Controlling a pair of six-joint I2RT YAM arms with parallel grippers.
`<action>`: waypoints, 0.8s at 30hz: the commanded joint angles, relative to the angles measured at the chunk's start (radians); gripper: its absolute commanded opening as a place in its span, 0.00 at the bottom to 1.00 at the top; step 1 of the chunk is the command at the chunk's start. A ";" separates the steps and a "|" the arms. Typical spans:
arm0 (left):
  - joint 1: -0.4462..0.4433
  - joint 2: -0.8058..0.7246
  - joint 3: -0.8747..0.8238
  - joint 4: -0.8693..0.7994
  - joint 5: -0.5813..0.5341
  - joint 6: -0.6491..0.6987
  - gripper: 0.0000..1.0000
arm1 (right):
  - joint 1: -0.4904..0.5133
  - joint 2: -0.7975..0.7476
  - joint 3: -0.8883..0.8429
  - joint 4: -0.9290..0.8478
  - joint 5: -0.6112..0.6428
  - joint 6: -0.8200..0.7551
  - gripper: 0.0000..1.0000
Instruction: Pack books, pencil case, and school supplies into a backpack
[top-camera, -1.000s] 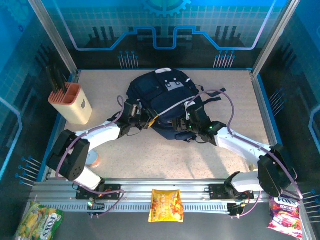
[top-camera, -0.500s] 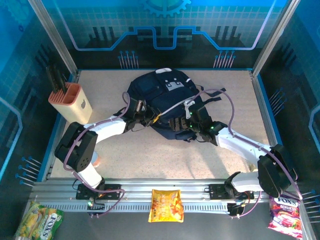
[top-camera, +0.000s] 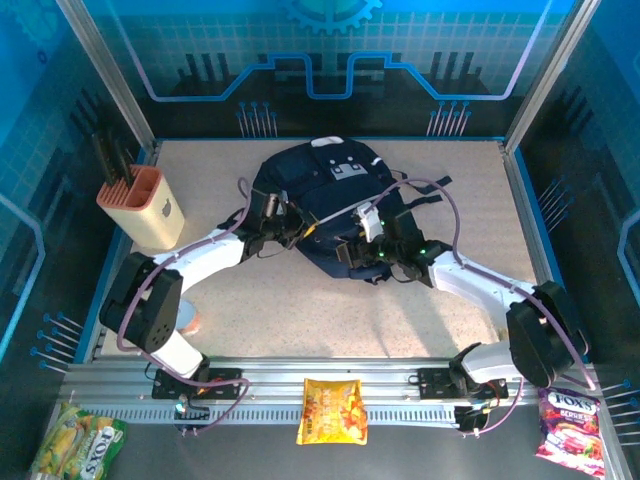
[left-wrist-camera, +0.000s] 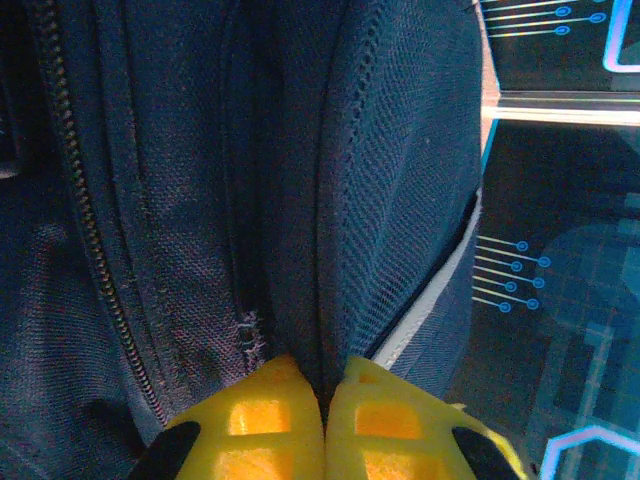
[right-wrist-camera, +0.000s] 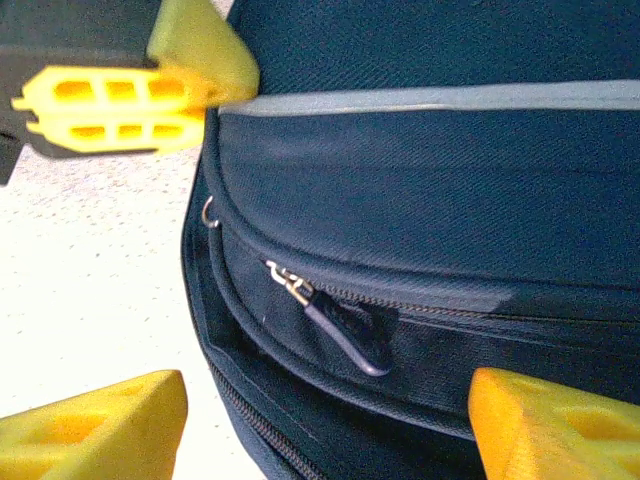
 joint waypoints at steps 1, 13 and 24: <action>0.012 -0.057 0.054 0.004 0.042 0.038 0.00 | -0.013 0.035 0.036 0.027 -0.071 -0.016 0.72; 0.012 -0.058 0.066 0.001 0.063 0.039 0.00 | -0.021 0.125 0.073 0.106 -0.067 0.051 0.57; 0.019 -0.058 0.068 -0.005 0.064 0.046 0.00 | -0.022 0.158 0.109 0.068 -0.010 0.047 0.29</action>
